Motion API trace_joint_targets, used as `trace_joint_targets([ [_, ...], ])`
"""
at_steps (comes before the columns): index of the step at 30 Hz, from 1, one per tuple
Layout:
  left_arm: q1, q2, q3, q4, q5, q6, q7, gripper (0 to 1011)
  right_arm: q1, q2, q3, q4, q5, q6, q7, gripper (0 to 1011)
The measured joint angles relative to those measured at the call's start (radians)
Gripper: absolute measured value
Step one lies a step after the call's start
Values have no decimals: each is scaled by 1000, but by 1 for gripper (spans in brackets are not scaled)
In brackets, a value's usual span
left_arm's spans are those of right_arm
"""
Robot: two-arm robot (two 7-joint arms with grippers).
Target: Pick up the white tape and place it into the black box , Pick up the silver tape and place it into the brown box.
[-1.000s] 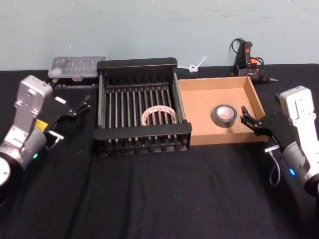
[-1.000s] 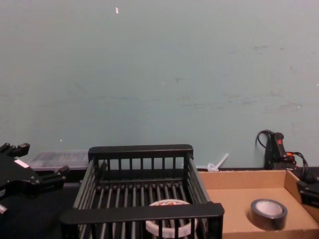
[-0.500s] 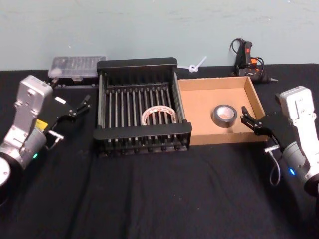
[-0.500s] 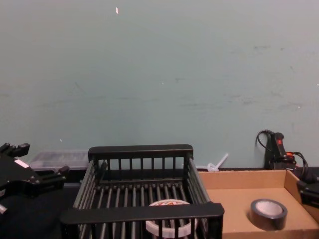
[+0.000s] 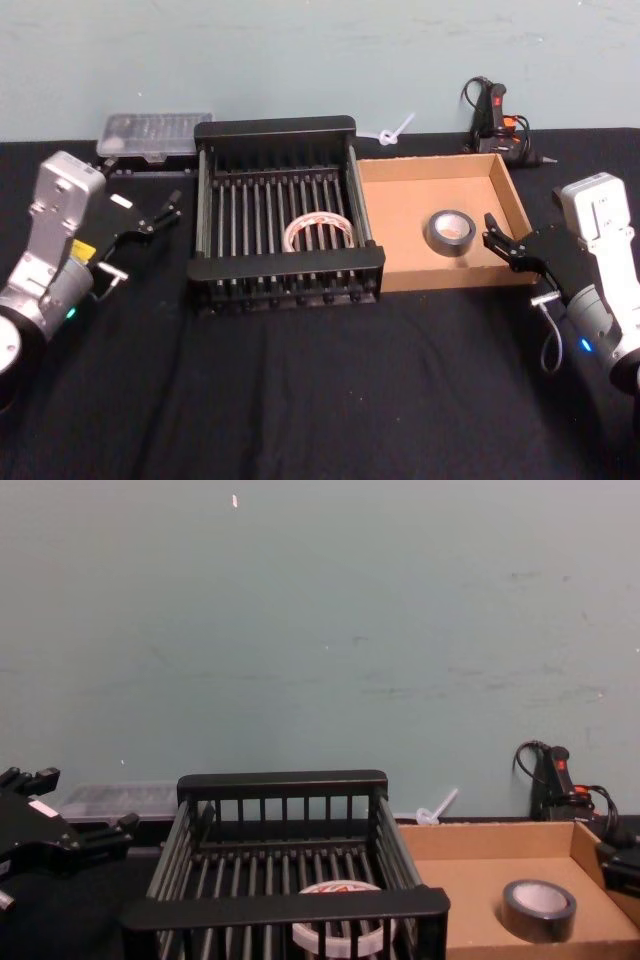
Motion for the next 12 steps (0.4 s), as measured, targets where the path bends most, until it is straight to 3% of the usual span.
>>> trace_joint_targets([
  [12,0,0,0,0,0,0,0,1001,0,0,0,0,0,0,0,1002],
])
